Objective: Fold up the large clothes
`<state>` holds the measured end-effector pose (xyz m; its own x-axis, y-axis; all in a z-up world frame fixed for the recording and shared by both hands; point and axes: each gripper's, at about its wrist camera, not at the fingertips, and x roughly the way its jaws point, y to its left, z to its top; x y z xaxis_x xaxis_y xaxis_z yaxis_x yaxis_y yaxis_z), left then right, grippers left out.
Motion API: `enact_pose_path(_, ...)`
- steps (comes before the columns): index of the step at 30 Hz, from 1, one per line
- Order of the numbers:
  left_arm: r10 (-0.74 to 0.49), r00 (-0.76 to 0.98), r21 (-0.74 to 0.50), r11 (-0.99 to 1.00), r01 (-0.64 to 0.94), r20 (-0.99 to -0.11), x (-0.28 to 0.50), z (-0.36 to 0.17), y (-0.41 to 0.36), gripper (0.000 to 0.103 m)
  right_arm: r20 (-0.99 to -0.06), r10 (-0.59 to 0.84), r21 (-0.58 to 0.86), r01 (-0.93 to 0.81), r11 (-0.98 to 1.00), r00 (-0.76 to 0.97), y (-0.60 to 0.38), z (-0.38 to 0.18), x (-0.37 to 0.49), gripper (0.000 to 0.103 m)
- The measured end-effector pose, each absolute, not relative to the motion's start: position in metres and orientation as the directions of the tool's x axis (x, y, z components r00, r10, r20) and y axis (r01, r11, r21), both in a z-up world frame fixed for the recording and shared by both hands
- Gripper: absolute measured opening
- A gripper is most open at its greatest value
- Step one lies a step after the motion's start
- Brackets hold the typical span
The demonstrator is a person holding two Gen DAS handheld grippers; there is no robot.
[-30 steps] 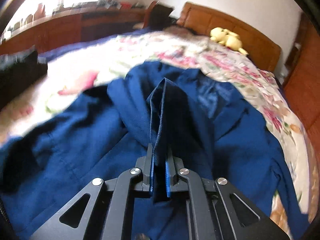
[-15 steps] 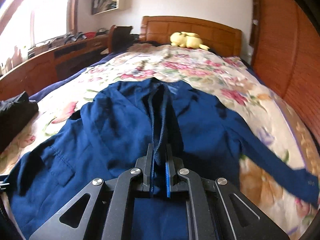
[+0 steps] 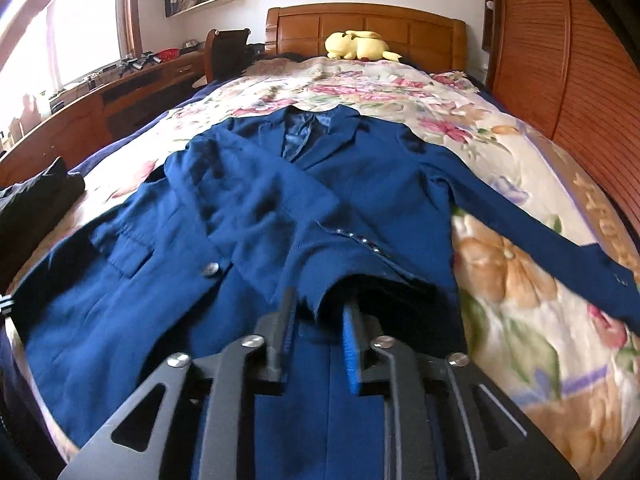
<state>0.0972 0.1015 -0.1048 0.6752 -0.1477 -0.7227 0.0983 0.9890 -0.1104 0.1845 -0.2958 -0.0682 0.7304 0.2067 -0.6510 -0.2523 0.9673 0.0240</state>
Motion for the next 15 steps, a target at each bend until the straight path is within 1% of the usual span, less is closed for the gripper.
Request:
enact_pose_path(1, -0.152, 0.676, -0.118, 0.988, 0.097, -0.721, 0.096, -0.103, 0.102, 0.012, -0.649, 0.214, 0.027, -0.259, 0.965, 0.73, -0.299, -0.065, 0.18, 0.044)
enact_pose_path(3, -0.139, 0.675, -0.104, 0.99, 0.092, -0.724, 0.092, -0.099, 0.101, 0.012, -0.649, 0.251, 0.051, -0.288, 0.956, 0.718, -0.307, -0.061, 0.174, 0.054)
enact_pose_path(4, -0.132, 0.675, -0.096, 0.991, 0.091, -0.726, 0.091, -0.099, 0.1, 0.012, -0.65, 0.266, 0.051, -0.308, 0.95, 0.712, -0.308, -0.061, 0.171, 0.057)
enact_pose_path(6, -0.12, 0.673, -0.085, 0.993, 0.084, -0.73, 0.089, -0.099, 0.101, 0.012, -0.65, 0.262, 0.027, -0.323, 0.946, 0.713, -0.308, -0.059, 0.162, 0.06)
enact_pose_path(9, -0.121, 0.673, -0.097, 0.993, 0.073, -0.73, 0.086, -0.099, 0.105, 0.012, -0.643, 0.228, -0.024, -0.317, 0.948, 0.731, -0.309, -0.06, 0.154, 0.061)
enact_pose_path(12, -0.118, 0.691, -0.105, 0.993, 0.062, -0.713, 0.081, -0.095, 0.107, 0.012, -0.631, 0.239, -0.009, -0.315, 0.949, 0.738, -0.314, -0.06, 0.155, 0.061)
enact_pose_path(15, -0.097, 0.71, -0.087, 0.995, 0.05, -0.698, 0.077, -0.087, 0.107, 0.012, -0.598, 0.241, -0.017, -0.313, 0.95, 0.764, -0.316, -0.057, 0.156, 0.061)
